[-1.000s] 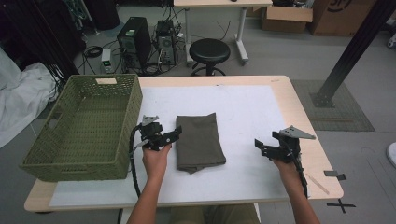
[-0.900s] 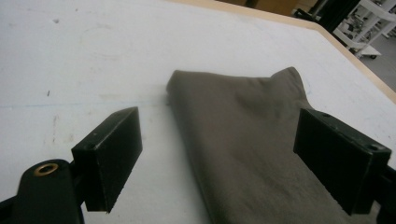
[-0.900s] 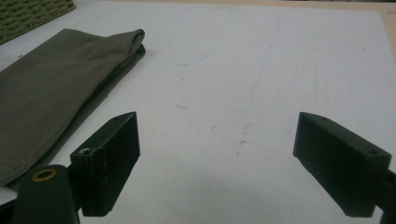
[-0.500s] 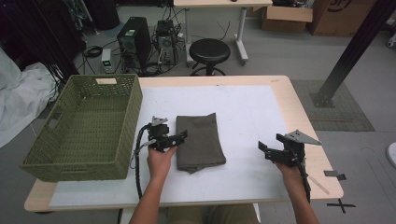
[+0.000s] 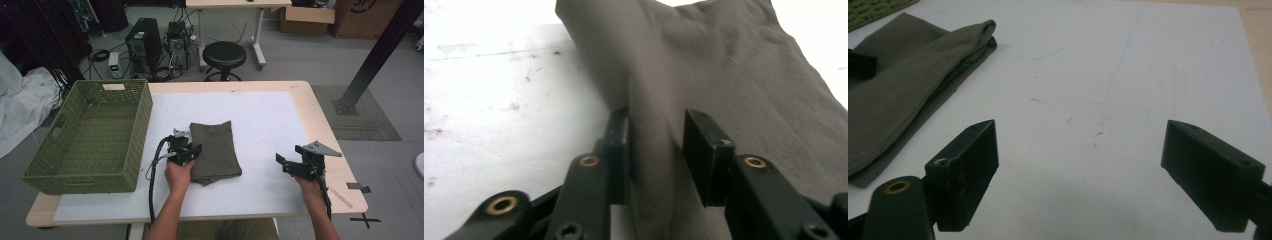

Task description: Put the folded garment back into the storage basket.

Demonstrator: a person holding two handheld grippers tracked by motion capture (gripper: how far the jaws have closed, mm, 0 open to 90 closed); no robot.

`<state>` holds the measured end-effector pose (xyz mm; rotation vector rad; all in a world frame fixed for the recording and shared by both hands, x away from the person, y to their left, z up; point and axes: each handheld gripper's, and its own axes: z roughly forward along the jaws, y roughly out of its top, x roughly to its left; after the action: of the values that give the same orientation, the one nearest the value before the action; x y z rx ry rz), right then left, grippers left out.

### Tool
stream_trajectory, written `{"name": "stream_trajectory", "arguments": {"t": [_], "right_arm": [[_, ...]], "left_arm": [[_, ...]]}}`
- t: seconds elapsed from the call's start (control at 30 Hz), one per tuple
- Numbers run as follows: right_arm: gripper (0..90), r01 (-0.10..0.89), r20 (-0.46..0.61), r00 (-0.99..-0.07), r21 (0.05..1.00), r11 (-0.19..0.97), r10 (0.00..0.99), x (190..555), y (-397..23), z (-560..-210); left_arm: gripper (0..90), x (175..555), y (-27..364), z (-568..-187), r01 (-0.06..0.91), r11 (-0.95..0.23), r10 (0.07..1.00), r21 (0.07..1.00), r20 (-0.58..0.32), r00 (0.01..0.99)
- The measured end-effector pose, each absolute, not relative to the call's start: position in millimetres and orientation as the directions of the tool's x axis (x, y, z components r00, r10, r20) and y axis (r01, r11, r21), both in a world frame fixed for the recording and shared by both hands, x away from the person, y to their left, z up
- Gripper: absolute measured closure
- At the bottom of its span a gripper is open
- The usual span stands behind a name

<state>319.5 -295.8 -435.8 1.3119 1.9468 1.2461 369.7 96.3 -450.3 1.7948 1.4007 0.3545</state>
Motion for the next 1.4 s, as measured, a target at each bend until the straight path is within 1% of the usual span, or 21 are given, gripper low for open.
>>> {"name": "stream_trajectory", "arguments": {"t": [0.03,0.07,0.1,0.17,0.23,0.3,0.37,0.43,0.53,0.8,0.9,1.0,1.4], "right_arm": [[15.4,0.467,0.097,-0.426,0.875,0.127,0.899,320,-295,-437],[15.4,0.470,0.100,-0.429,0.874,0.126,0.898,320,-295,-437],[15.4,0.471,0.104,-0.430,0.874,0.124,0.897,320,-295,-437],[15.4,0.466,0.109,-0.432,0.877,0.118,0.895,320,-296,-437],[15.3,0.466,0.116,-0.434,0.877,0.113,0.893,320,-296,-437],[15.4,0.466,0.119,-0.437,0.878,0.111,0.891,320,-295,-436],[15.3,0.464,0.119,-0.443,0.879,0.113,0.889,321,-294,-436],[15.4,0.461,0.118,-0.448,0.880,0.116,0.886,321,-293,-435],[15.4,0.460,0.119,-0.452,0.881,0.116,0.884,321,-293,-435],[15.4,0.479,0.147,-0.435,0.873,0.089,0.888,323,-298,-441],[15.4,0.475,0.143,-0.438,0.875,0.094,0.887,323,-298,-440],[15.4,0.472,0.143,-0.438,0.877,0.092,0.887,323,-298,-438],[15.4,0.465,0.145,-0.433,0.881,0.083,0.890,324,-301,-434]], "left_arm": [[76.8,371,96,-451,0.678,-0.055,0.895,0.733,-0.265,0.359],[80.2,372,97,-451,0.685,-0.046,0.888,0.727,-0.284,0.361],[81.5,374,100,-451,0.691,-0.039,0.878,0.722,-0.306,0.369],[82.5,376,104,-452,0.691,-0.042,0.859,0.721,-0.327,0.394],[82.8,375,107,-451,0.670,-0.051,0.848,0.740,-0.322,0.420],[83.0,373,108,-448,0.616,-0.054,0.829,0.786,-0.308,0.466],[83.0,371,111,-443,0.566,-0.033,0.801,0.824,-0.317,0.508],[83.0,369,114,-436,0.510,-0.047,0.781,0.859,-0.287,0.555],[83.0,366,119,-424,0.477,-0.021,0.740,0.879,-0.308,0.599],[83.0,358,129,-375,0.335,-0.029,0.651,0.942,-0.236,0.721],[83.1,357,131,-355,0.284,-0.051,0.623,0.958,-0.191,0.758],[83.1,356,135,-338,0.243,-0.060,0.608,0.968,-0.158,0.778],[83.2,355,165,-285,0.160,-0.041,0.566,0.986,-0.109,0.817]]}}
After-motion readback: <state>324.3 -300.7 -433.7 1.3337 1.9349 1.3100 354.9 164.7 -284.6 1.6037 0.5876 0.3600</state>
